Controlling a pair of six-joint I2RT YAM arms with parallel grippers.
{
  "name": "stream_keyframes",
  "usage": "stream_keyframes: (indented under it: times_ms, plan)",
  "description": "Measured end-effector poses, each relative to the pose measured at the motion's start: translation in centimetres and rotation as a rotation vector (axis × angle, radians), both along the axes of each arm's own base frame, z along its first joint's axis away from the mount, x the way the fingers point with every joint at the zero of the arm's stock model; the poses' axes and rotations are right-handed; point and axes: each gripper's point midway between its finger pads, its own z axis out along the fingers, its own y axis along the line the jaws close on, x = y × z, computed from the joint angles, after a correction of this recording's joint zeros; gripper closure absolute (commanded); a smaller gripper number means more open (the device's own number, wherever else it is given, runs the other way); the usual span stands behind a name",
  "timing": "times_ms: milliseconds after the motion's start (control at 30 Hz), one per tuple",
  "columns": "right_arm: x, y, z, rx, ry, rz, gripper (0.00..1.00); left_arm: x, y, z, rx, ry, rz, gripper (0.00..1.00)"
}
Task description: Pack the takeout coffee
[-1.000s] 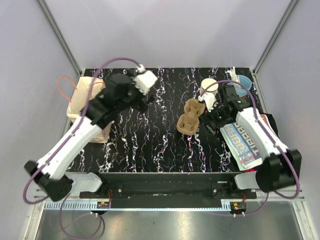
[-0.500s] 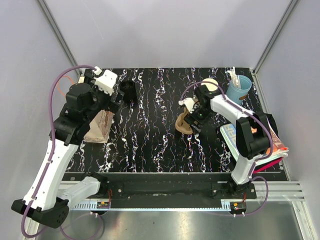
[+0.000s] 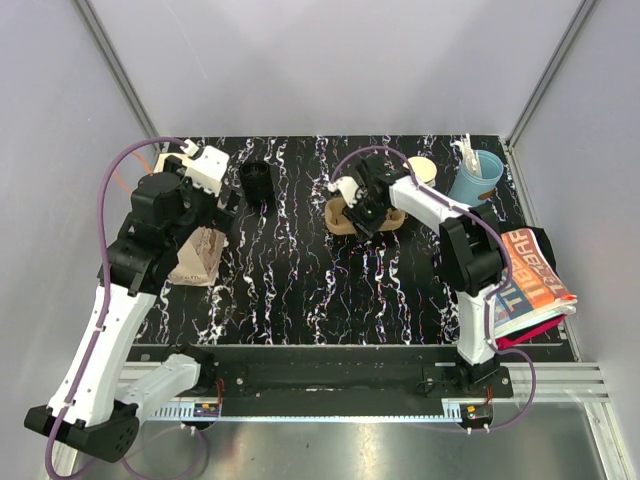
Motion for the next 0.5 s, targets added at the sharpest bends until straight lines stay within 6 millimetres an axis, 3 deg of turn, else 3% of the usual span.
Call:
stream_keyframes:
  times_ms: [67, 200, 500]
  plan:
    - [1.6, 1.3, 0.3, 0.018, -0.031, 0.003, 0.75, 0.0, 0.2, 0.0, -0.003, 0.000, 0.007, 0.01]
    - [4.1, 2.7, 0.2, 0.031, -0.073, 0.022, 0.98, 0.1, 0.6, -0.1, -0.005, 0.002, 0.024, 0.01]
    - [7.4, 4.0, -1.3, 0.008, -0.112, 0.115, 1.00, 0.2, 1.5, -0.1, -0.017, 0.004, 0.061, 0.01]
